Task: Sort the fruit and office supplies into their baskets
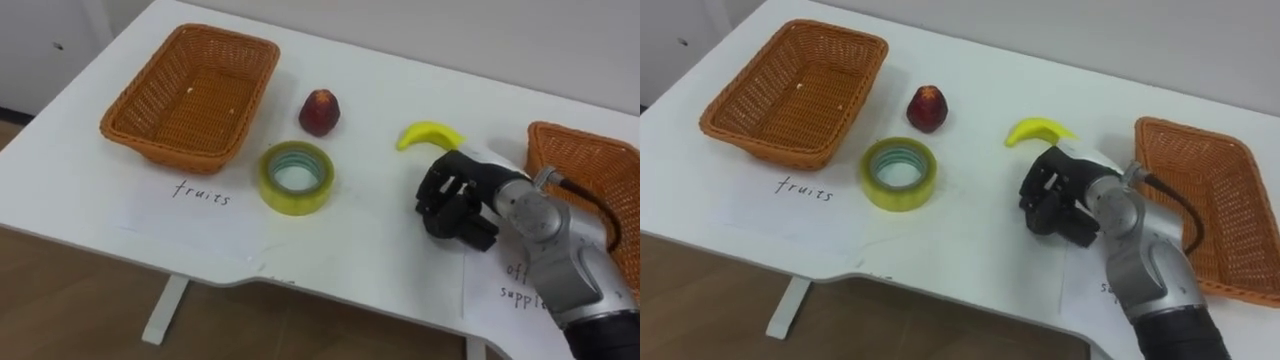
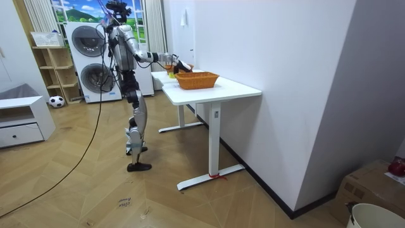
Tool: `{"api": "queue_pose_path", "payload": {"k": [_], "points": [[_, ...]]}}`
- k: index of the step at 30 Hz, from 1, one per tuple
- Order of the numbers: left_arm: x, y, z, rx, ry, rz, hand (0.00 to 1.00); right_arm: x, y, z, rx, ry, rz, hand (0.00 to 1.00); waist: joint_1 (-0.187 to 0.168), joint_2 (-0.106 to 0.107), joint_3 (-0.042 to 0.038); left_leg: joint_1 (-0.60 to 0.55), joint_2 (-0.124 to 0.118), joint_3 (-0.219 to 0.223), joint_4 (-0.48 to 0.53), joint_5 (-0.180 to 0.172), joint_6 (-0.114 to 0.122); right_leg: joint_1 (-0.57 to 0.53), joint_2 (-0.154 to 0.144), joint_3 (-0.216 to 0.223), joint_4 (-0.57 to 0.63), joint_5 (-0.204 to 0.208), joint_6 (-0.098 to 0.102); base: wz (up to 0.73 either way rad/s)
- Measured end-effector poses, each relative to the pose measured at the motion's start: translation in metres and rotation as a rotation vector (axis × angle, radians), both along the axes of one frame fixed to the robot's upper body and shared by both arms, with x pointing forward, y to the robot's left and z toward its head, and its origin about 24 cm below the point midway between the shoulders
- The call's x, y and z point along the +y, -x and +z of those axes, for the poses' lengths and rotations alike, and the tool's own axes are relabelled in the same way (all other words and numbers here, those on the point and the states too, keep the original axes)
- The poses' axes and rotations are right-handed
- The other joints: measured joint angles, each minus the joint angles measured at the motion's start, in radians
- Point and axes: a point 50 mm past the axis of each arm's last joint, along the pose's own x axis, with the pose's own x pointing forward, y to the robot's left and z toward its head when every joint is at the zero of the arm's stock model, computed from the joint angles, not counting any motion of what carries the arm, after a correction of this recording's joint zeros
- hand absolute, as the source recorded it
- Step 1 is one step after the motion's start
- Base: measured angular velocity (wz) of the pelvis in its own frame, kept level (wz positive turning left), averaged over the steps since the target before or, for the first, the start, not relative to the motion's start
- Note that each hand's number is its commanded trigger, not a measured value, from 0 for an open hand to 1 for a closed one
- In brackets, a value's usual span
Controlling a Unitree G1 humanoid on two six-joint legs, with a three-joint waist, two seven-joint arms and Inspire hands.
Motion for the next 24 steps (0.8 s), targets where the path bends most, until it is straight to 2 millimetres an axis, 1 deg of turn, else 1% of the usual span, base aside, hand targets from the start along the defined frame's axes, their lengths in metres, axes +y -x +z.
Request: {"api": "queue_pose_path", "payload": {"k": [3,8,12,19,24], "points": [[0.000,0.000,0.000,-0.003,-0.001,-0.002,0.00,0.004,0.000,0.006,-0.027,-0.025,0.015,1.00,-0.001,0.001,-0.0008,0.003,0.000,0.004,0.000,0.000,0.000,0.001,0.000,0.002,0.000,0.000,0.000,-0.03],[0.000,0.004,-0.001,0.004,0.004,-0.003,0.00,0.010,-0.001,0.025,-0.111,-0.054,0.043,1.00,-0.021,0.006,-0.0037,0.003,0.000,0.003,0.000,0.000,0.000,0.002,0.000,0.002,0.000,0.000,0.000,0.00],[-0.001,0.004,0.000,-0.011,0.009,-0.011,0.00,0.009,-0.001,0.042,-0.189,-0.092,0.044,1.00,-0.023,0.009,-0.0066,0.007,0.000,0.003,0.000,0.000,0.000,0.005,0.000,0.004,0.000,0.000,0.000,0.00],[0.000,0.006,0.000,-0.024,0.005,-0.010,0.00,0.006,0.000,0.065,-0.326,-0.102,0.029,1.00,-0.027,0.006,-0.0080,0.009,0.000,0.013,0.000,0.000,0.000,0.002,0.000,0.018,0.001,0.000,0.000,-0.04],[0.001,0.009,0.000,-0.028,0.002,-0.003,0.00,0.003,0.002,0.079,-0.407,-0.102,0.014,1.00,-0.041,0.004,-0.0096,0.004,-0.001,0.011,0.000,0.000,0.001,-0.002,0.001,0.023,0.002,0.000,0.000,0.00]]}}
